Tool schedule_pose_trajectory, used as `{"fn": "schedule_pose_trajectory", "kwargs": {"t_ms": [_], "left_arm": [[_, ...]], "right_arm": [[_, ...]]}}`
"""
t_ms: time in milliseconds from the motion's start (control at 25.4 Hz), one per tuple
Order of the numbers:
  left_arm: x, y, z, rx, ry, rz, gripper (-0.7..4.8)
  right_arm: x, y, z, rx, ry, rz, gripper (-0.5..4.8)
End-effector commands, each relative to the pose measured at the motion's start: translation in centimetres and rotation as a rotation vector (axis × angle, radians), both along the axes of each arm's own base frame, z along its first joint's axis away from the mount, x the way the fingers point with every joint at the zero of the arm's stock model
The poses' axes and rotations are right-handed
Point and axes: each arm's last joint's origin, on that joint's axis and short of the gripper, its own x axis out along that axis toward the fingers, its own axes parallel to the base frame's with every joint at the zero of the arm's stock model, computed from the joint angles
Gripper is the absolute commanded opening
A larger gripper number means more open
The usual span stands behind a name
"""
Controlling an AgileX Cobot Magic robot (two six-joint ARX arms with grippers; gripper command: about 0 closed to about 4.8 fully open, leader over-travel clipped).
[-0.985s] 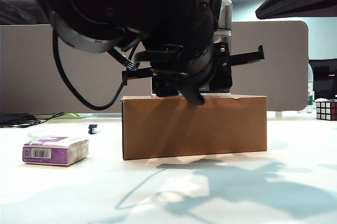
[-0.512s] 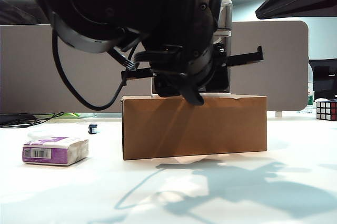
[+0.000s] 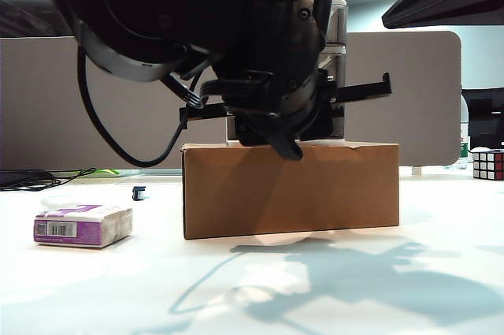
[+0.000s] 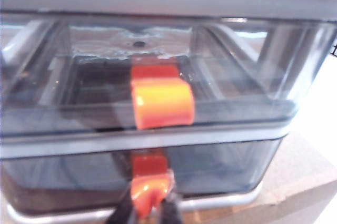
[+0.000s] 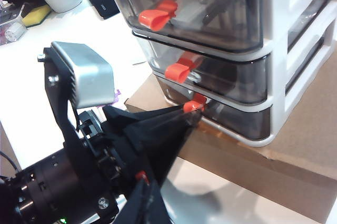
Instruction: Open the third layer of the drawer on the table, pick up a pack of napkins on the table and put it in, and finally close the drawer.
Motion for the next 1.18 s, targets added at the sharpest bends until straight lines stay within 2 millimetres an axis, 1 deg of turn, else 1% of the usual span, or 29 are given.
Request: {"fn": "schedule_pose_trajectory", "kwargs": {"t_ms": [39,315,433,670,788,945,1182], "left_arm": [[-0.1,-0.1,0.2,-0.015,-0.011,0.037,-0.06],[-0.8,-0.4,0.1,-0.039,0.003,0.02,-0.06],[-1.3,-0.6,0.0,-0.034,0.008,0.012,-0.06],[-1.9,-0.9,-0.1,-0.027,0.01,0.016,-0.06],[-2.3,-1.0,-0.1,-0.017,0.01,0.023,-0.06],[-3.1,-1.1,-0.2,0.007,0.02,0.017,-0.06],[-4.7,-0.6,-0.1,-0.038,0.029,0.002,-0.06]], "right_arm": [[0.2,0.1,0.2,0.004,-0.019,0.004,-0.06],[1.3,0.5,0.1,0.016,-0.053,0.009,-0.06],[2.4,0.9,-0.1,0.034,-0.074,0.009,-0.06],[4.2,1.6,-0.8,0.064,-0.027,0.033,-0.06],[4.6,1.8,-0.8,0.065,-0.018,0.046,-0.06],[4.8,1.9,-0.4,0.078,-0.061,0.047,-0.06],[5.6,2.1,0.8,0.09,-0.091,0.059,-0.06]]}}
